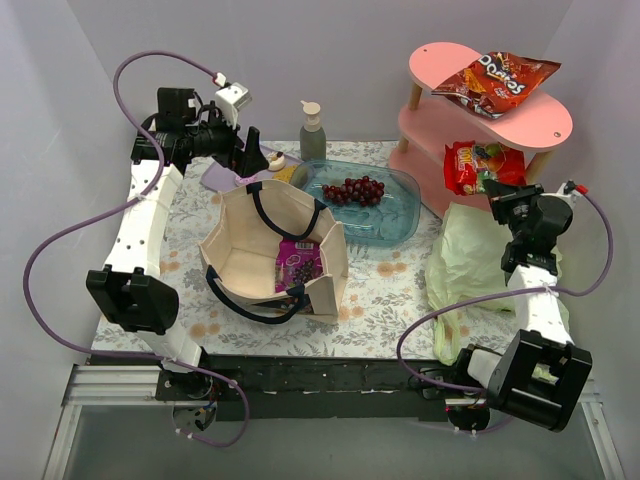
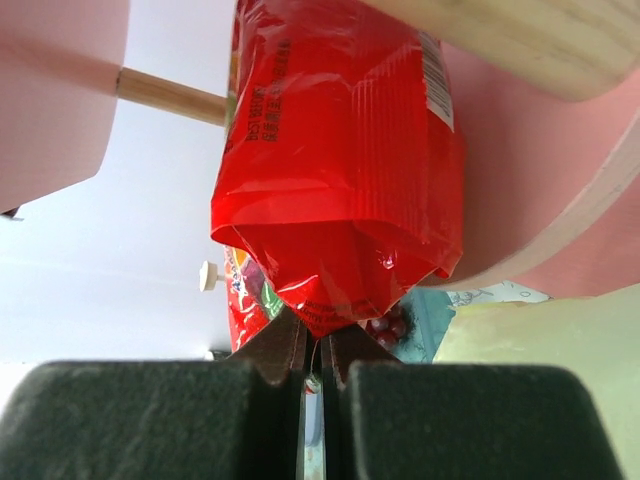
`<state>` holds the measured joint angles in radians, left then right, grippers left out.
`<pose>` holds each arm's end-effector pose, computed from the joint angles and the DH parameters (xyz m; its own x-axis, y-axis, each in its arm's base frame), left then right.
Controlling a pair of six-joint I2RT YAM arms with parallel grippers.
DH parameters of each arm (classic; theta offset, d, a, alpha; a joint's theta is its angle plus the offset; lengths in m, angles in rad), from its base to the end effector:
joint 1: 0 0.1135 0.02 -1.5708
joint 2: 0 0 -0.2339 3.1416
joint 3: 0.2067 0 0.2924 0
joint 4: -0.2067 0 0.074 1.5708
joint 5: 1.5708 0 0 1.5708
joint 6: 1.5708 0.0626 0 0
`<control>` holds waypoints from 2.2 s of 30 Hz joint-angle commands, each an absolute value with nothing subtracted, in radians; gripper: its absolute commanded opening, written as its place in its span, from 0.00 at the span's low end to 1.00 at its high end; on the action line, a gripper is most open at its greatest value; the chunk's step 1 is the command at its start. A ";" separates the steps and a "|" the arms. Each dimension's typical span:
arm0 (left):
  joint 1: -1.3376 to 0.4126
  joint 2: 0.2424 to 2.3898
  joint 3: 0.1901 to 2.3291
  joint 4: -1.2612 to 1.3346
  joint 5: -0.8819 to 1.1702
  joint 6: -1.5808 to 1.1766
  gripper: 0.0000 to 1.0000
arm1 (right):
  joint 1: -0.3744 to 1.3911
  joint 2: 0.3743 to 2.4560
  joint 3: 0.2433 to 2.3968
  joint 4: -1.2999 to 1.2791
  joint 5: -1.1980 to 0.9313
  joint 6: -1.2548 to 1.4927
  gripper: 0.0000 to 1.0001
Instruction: Untie the knot of the grocery bags and take out the mixed food
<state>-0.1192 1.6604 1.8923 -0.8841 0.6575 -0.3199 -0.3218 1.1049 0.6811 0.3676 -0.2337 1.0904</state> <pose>0.3964 -0.0860 0.3956 -0.7533 -0.1605 -0.6378 0.3576 0.7139 -0.6020 0.3225 -0.0922 0.2519 0.0537 0.8915 -0.4499 0.0881 0.4445 0.8914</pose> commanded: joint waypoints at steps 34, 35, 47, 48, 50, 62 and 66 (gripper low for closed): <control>-0.127 1.669 1.921 -0.827 0.778 -0.362 0.98 | -0.310 1.092 0.926 -0.181 -0.206 0.651 0.93; -0.127 1.666 1.916 -0.818 0.790 -0.368 0.98 | -0.308 1.091 0.946 -0.230 -0.201 0.605 0.93; -0.118 1.536 1.780 -0.733 0.867 -0.394 0.98 | 0.394 1.146 1.012 -0.256 0.095 -0.534 0.69; -0.118 1.514 1.769 -0.730 0.870 -0.390 0.98 | 0.434 1.164 1.019 -0.256 0.148 -0.535 0.69; -0.117 1.490 1.723 -0.709 0.868 -0.385 0.98 | 0.521 1.236 1.061 -0.195 0.282 -0.777 0.74; -0.117 1.351 1.556 -0.687 0.836 -0.328 0.98 | 0.600 1.566 1.184 0.360 0.814 -1.406 0.90; -0.117 1.341 1.534 -0.673 0.853 -0.333 0.98 | 0.543 1.560 1.178 0.368 0.825 -1.418 0.86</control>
